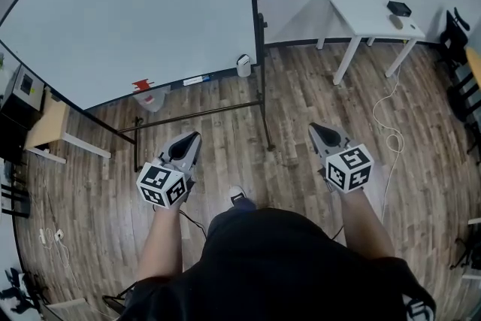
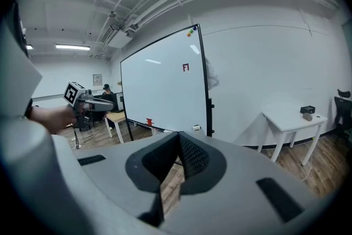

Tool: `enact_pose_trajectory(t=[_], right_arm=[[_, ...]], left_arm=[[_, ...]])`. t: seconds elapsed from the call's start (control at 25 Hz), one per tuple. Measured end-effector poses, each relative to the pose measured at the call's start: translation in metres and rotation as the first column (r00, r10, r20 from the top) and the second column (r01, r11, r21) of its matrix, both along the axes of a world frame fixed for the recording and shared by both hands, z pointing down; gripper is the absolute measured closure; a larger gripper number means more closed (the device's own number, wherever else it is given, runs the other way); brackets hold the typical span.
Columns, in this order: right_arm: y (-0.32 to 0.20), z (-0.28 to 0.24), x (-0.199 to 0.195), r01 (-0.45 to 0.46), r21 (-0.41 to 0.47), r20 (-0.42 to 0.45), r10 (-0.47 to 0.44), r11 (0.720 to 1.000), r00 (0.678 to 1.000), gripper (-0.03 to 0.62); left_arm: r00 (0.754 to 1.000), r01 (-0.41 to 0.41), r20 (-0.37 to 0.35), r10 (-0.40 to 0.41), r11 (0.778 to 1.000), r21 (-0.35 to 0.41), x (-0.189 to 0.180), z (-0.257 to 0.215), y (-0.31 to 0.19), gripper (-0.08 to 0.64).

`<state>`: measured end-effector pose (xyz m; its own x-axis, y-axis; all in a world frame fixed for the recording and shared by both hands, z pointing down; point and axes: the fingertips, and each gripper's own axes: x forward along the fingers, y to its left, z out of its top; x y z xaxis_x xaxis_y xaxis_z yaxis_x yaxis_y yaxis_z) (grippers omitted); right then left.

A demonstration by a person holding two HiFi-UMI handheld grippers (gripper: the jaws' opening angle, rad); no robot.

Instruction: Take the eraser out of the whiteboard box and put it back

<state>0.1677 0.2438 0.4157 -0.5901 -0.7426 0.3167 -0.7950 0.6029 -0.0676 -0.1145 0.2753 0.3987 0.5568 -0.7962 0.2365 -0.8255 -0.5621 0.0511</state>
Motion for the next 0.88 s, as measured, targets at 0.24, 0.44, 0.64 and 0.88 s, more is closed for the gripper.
enact_pose_trajectory(t=[0.24,0.44,0.64,0.88], right_arm=[[-0.008,0.01,0.003,-0.01,-0.024,-0.026,0.01,1.0,1.0,0.598],[-0.019,0.013,0.001,-0.014,-0.027,-0.045,0.012,1.0,0.999,0.598],[-0.037,0.021,-0.002,-0.022,-0.049,-0.06,0.019,0.999,0.998,0.598],[-0.057,0.029,-0.013,-0.02,-0.066,-0.069,0.015,0.998,0.998,0.598]], left_arm=[[1.0,-0.005,-0.008,0.005,1.0,-0.001,0.007,0.004,-0.017,0.538],[1.0,-0.004,-0.025,0.004,1.0,-0.011,0.008,0.012,-0.032,0.538],[0.999,-0.006,-0.036,0.006,1.0,-0.023,0.005,0.019,-0.051,0.538],[0.999,-0.006,-0.041,0.004,0.999,-0.046,-0.002,0.03,-0.07,0.538]])
